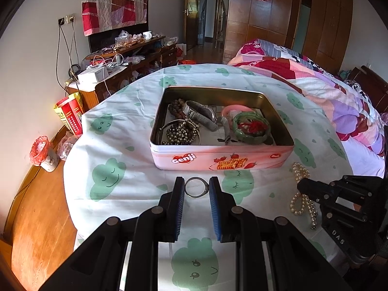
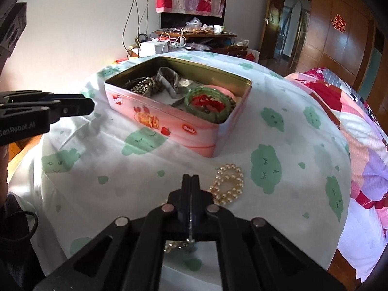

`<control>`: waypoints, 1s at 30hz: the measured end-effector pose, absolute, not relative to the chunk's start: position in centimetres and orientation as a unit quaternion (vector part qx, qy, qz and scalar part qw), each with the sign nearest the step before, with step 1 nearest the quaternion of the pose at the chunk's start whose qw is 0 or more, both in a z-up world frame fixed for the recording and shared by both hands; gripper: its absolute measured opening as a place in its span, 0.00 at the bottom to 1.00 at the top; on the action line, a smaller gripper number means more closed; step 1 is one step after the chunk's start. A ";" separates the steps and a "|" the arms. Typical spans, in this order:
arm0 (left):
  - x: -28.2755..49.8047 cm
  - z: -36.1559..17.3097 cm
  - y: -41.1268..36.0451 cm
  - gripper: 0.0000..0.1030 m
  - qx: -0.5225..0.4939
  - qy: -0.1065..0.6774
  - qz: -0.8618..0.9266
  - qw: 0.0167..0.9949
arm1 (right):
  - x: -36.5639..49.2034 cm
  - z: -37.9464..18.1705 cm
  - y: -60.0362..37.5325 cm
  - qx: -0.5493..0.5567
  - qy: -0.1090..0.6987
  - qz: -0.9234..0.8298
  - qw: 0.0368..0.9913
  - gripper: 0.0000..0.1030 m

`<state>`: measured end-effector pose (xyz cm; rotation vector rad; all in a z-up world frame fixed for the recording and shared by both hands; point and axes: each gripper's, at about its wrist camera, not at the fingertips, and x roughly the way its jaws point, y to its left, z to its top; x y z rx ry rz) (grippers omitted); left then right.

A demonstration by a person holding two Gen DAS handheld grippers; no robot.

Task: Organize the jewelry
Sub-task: 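Lift the silver ring with the left tool while the right tool grasps and lifts the pearl strand, then open the left tool over the tin to drop the ring while the right tool drops the pearls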

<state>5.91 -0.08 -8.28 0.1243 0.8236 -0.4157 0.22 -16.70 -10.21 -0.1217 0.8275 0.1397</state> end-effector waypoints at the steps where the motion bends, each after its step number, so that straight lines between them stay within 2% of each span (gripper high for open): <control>1: 5.9 -8.1 -0.1 0.20 0.060 0.396 -0.201 0.894 | 0.2 -10.0 -16.8 -0.058 0.398 0.068 0.913 0.00; 8: 5.9 -6.3 -0.1 0.20 0.061 0.378 -0.204 0.901 | -0.1 -6.5 -17.5 -0.046 0.356 0.072 0.931 0.00; 11: 5.9 -6.2 -0.1 0.20 0.063 0.375 -0.202 0.902 | 0.7 -6.3 -18.2 -0.029 0.382 0.072 0.921 0.00; 12: 6.0 -6.3 -0.1 0.20 0.062 0.378 -0.201 0.902 | 0.9 -6.6 -18.4 -0.021 0.391 0.062 0.918 0.08; 13: 6.1 -6.5 0.0 0.20 0.061 0.380 -0.201 0.901 | 1.1 -7.1 -18.5 -0.017 0.404 0.053 0.913 0.36; 15: 6.3 -6.9 0.0 0.20 0.061 0.385 -0.200 0.899 | 1.5 -8.5 -18.4 -0.006 0.434 0.043 0.900 0.67; 19: 6.6 -7.5 0.0 0.20 0.056 0.390 -0.205 0.896 | 2.2 -11.0 -18.0 0.015 0.471 0.025 0.882 0.56; 20: 6.6 -7.6 0.0 0.20 0.055 0.390 -0.207 0.896 | 2.4 -11.3 -18.0 0.018 0.473 0.021 0.881 0.56; 21: 6.7 -7.6 0.0 0.20 0.054 0.390 -0.208 0.895 | 2.7 -11.5 -18.1 0.024 0.466 0.021 0.884 0.48; 22: 6.7 -7.6 0.0 0.20 0.052 0.390 -0.209 0.895 | 2.9 -11.5 -18.1 0.021 0.470 0.018 0.882 0.16; 30: 6.7 -5.3 0.4 0.20 0.046 0.365 -0.215 0.905 | 0.4 -8.4 -17.4 -0.038 0.430 0.032 0.901 0.13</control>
